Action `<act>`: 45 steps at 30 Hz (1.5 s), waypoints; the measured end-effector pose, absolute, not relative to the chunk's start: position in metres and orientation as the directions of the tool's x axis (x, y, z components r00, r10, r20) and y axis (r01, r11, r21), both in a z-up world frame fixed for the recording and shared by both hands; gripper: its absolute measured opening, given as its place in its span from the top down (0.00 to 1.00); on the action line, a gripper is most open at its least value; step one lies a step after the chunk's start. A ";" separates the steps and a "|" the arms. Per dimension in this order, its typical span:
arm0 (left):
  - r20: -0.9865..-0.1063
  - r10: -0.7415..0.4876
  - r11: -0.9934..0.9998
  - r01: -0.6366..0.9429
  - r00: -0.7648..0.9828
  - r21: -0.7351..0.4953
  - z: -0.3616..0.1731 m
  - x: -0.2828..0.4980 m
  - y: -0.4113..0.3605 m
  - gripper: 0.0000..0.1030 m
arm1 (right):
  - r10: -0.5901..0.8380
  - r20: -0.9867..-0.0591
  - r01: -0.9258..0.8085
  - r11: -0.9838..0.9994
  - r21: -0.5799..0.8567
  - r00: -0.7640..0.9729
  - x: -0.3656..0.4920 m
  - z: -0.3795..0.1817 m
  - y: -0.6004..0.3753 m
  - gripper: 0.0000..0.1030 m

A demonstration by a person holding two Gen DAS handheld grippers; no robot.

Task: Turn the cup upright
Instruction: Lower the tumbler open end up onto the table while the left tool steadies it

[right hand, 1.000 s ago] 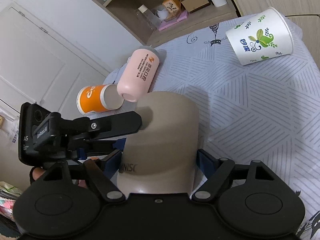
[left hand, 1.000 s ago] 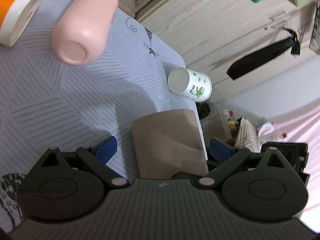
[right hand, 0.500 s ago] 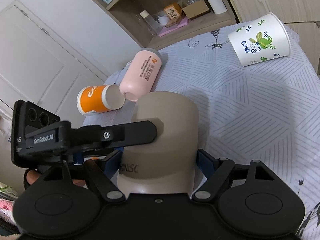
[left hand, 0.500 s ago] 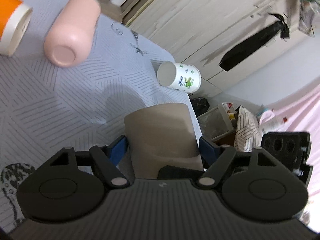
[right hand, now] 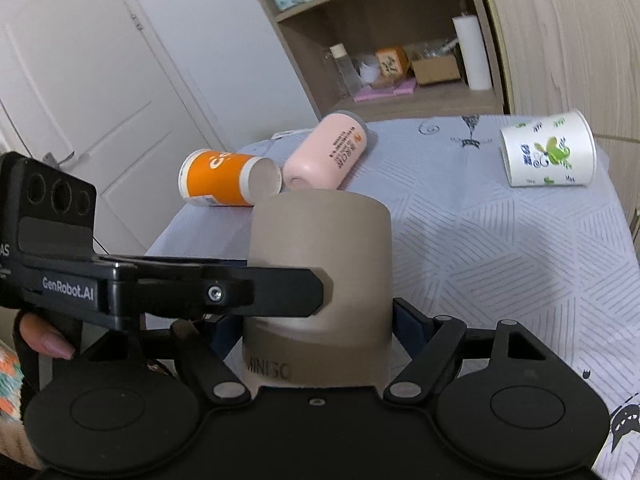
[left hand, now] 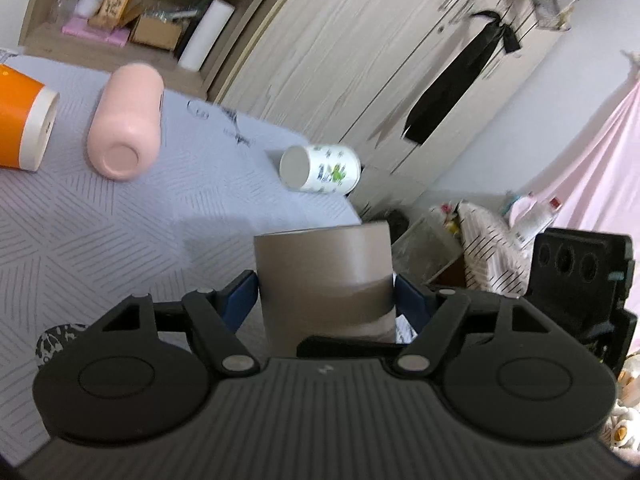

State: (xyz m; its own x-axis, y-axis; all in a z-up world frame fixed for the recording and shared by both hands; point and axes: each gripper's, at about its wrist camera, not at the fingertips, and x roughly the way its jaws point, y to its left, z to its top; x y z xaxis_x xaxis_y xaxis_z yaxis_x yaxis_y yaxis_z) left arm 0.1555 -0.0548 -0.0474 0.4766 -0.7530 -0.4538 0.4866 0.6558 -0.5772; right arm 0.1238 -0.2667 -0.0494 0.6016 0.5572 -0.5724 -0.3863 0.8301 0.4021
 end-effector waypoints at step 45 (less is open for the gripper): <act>-0.517 -0.579 0.771 0.630 0.631 -0.095 -0.012 0.176 -0.065 0.29 | 0.342 -0.350 -0.413 0.898 -0.154 0.872 0.146 -0.060 -0.187 0.20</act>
State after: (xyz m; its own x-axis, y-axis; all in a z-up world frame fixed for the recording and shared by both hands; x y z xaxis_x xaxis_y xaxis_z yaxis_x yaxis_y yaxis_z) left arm 0.1757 -0.0646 -0.0121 0.6306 -0.5788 -0.5171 0.6296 0.7711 -0.0953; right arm 0.1464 -0.1866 -0.0600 0.8721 0.3417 -0.3502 -0.4133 0.8975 -0.1536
